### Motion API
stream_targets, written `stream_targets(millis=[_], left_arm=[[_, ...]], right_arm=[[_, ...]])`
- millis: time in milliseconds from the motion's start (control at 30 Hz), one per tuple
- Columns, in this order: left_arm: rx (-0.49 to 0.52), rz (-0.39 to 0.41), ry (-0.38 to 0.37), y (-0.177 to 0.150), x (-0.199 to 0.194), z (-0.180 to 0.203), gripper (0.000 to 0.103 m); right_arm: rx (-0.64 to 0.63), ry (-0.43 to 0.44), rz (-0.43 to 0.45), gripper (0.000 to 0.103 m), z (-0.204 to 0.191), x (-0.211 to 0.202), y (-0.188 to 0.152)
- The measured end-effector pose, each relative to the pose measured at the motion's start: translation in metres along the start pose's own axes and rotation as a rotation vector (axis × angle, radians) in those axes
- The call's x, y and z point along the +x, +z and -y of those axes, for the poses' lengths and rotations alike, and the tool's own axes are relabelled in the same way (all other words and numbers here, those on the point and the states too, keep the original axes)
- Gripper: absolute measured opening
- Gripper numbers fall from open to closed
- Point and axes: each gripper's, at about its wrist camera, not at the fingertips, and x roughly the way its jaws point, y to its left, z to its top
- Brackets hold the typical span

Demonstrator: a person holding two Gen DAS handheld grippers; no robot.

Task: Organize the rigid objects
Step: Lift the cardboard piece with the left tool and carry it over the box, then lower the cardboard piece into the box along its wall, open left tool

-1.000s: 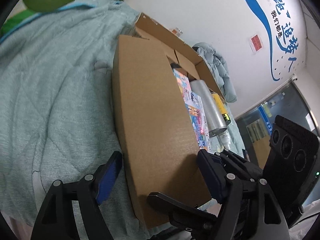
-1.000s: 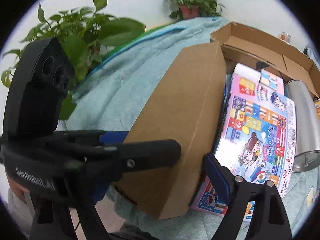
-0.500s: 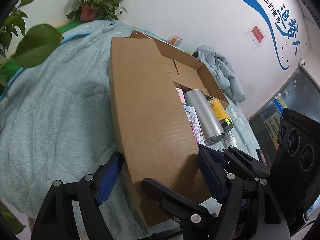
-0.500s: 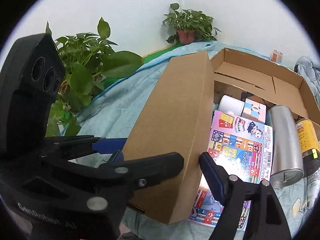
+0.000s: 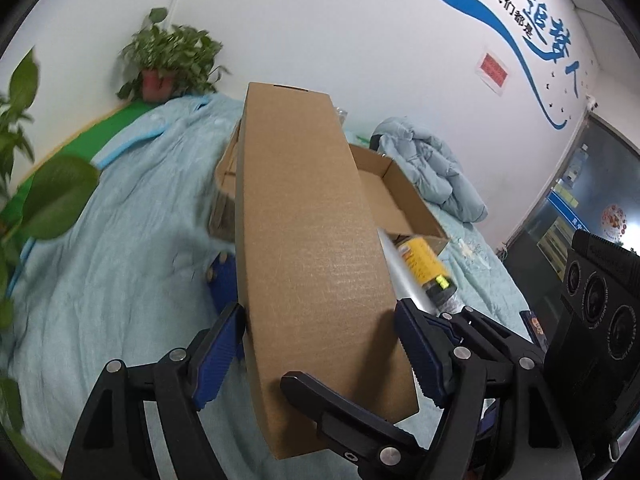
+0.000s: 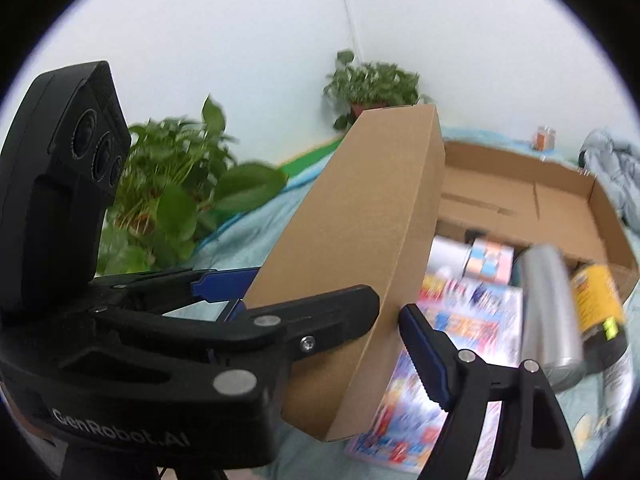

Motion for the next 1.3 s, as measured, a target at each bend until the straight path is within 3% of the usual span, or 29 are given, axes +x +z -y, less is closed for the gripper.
stream_targets(millis=[200,433,600,733,833,1033,1067,1100,1300], left_arm=[[0.083,0.030,-0.031,0.067,0.025,0.015,0.074],[0.126,0.019,-0.056,0.163,0.086,0.005,0.074],[0.108,-0.023,-0.060,0.224,0.139,-0.018,0.074],[0.075,-0.086,-0.064,0.254,0.192,-0.039,0.074],[0.045,-0.152,-0.065,0.255,0.234,-0.057,0.074],[-0.048,-0.309,-0.009,0.211,0.306,-0.109,0.073],[-0.059,-0.333,0.014,0.202,0.313,-0.117,0.065],[-0.036,-0.326,0.042,0.197,0.315,-0.119,0.056],[-0.033,-0.289,0.027,0.189,0.312,-0.127,0.053]], right_arm=[[0.012,-0.048,0.076,0.078,0.030,0.006,0.042],[0.027,-0.082,0.102,0.078,0.078,0.040,0.099],[0.039,-0.085,0.067,0.078,0.115,0.075,0.136],[0.061,-0.078,0.009,0.078,0.135,0.110,0.145],[0.090,-0.070,-0.052,0.078,0.153,0.140,0.145],[0.189,0.000,-0.236,0.079,0.178,0.204,0.113],[0.215,0.023,-0.289,0.079,0.180,0.218,0.103],[0.228,0.033,-0.320,0.079,0.180,0.226,0.096],[0.229,0.055,-0.372,0.081,0.178,0.227,0.086]])
